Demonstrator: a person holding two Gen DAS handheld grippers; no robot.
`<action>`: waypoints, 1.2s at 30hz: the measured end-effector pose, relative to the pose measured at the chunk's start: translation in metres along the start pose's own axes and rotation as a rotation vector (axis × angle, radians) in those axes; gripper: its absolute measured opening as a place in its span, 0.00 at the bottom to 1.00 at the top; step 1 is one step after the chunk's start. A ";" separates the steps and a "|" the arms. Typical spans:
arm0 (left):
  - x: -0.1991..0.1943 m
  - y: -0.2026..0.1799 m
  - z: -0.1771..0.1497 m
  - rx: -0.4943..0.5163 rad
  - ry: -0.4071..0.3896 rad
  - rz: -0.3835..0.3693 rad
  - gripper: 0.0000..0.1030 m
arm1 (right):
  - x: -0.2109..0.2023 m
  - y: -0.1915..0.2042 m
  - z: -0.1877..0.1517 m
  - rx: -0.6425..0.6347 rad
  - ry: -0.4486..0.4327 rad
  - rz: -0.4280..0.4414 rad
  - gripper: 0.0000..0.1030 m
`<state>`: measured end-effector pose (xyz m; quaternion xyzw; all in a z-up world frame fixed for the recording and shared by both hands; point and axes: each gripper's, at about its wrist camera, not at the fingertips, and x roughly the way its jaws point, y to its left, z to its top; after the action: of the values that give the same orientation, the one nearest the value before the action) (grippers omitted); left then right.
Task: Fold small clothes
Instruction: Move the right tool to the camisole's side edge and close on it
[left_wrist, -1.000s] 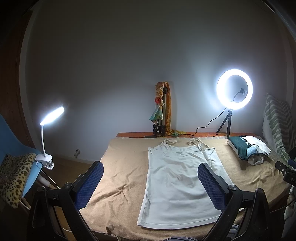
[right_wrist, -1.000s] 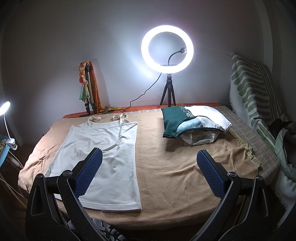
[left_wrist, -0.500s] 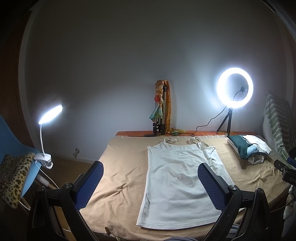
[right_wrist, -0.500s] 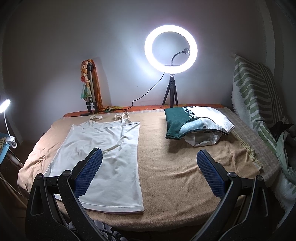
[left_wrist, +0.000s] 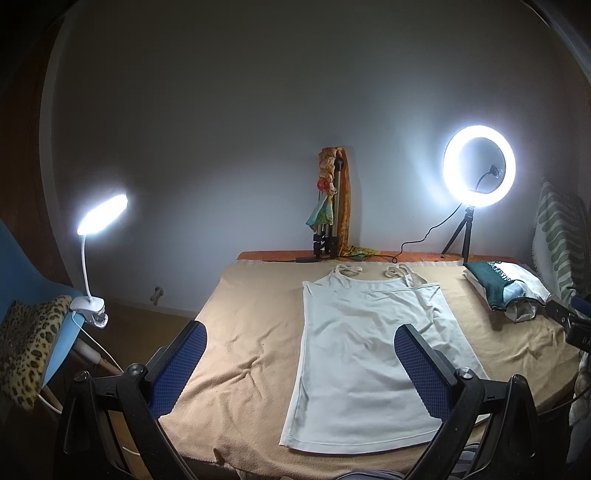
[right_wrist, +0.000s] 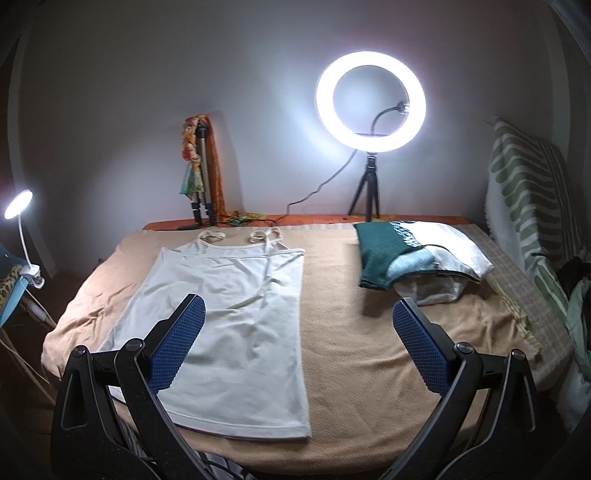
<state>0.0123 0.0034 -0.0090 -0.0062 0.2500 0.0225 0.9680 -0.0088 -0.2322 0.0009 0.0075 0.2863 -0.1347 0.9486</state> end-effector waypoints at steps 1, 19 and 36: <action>0.002 0.001 -0.002 0.003 0.000 0.004 0.99 | 0.003 0.003 0.002 -0.005 -0.001 0.012 1.00; 0.084 0.053 -0.078 -0.197 0.291 -0.234 0.49 | 0.113 0.083 0.074 -0.070 0.114 0.268 0.76; 0.153 0.061 -0.138 -0.253 0.443 -0.318 0.33 | 0.274 0.219 0.071 -0.149 0.422 0.437 0.58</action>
<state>0.0764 0.0671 -0.2034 -0.1706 0.4462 -0.1003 0.8728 0.3060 -0.0961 -0.1025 0.0272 0.4776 0.0981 0.8726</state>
